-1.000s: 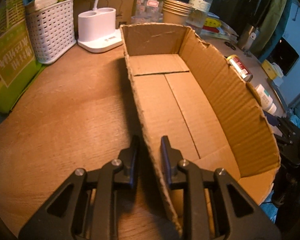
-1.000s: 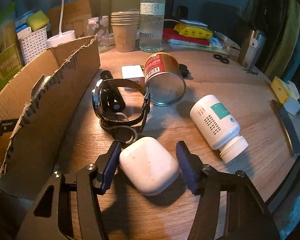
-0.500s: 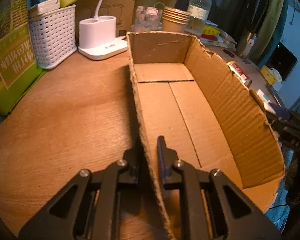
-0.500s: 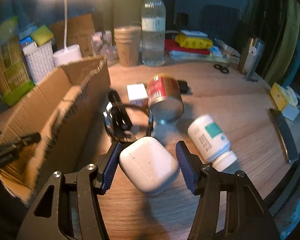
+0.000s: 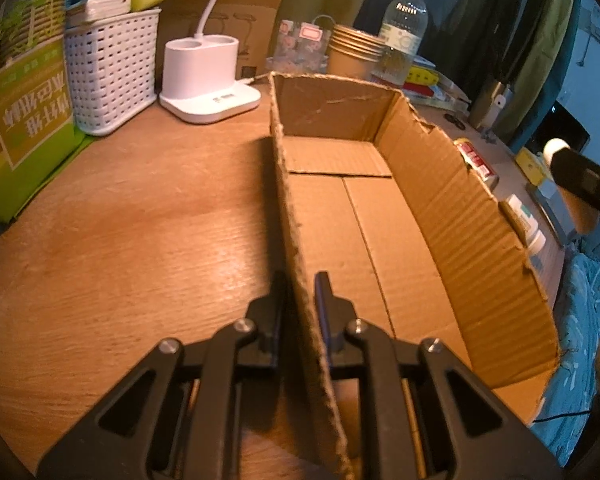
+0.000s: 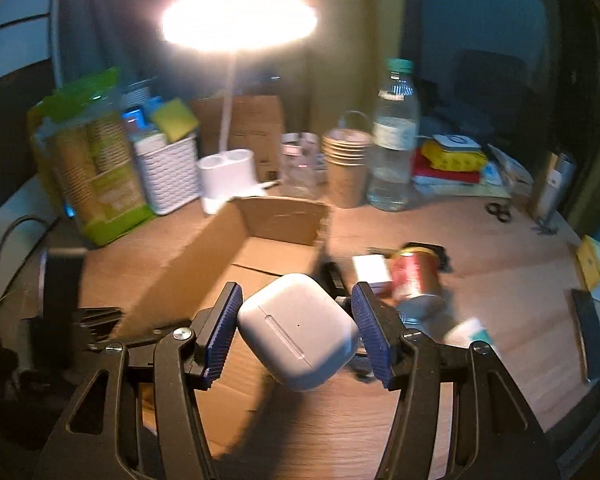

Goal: Organize rigid objects
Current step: 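Carry the earbud case into the box with the right tool and release it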

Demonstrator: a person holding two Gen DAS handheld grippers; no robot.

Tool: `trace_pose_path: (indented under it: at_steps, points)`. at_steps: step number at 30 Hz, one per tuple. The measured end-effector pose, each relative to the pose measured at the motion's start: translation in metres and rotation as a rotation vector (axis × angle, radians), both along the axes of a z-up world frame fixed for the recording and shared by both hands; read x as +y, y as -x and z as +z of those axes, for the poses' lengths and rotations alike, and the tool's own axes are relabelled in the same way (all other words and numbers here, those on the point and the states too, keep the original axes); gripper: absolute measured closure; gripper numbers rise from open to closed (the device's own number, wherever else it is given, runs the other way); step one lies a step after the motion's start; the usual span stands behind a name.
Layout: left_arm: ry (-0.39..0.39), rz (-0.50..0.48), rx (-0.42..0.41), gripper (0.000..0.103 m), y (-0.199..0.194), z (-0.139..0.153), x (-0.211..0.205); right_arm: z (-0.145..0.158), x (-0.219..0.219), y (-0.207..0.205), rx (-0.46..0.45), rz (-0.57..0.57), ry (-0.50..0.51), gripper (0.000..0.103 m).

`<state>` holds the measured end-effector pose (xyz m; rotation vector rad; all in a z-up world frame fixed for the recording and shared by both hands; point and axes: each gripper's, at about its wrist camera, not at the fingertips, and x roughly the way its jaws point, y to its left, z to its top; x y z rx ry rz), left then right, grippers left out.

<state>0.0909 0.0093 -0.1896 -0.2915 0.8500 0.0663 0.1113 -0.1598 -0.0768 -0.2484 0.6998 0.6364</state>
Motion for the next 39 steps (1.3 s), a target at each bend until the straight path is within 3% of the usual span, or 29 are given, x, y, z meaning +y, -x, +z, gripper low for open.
trace_pose_path:
  at_steps: [7,18,39]
  points:
    - [0.009,0.009,-0.011,0.089,0.003,0.001,0.001,-0.012,0.027,0.015,0.032,0.08,0.019,0.043]
    - [0.013,0.017,-0.021,0.089,0.005,0.0,0.003,-0.032,0.04,0.023,0.101,0.111,0.057,0.043]
    - [0.006,0.031,-0.005,0.089,0.001,-0.003,0.004,-0.021,0.014,0.011,0.081,0.062,0.022,0.042]
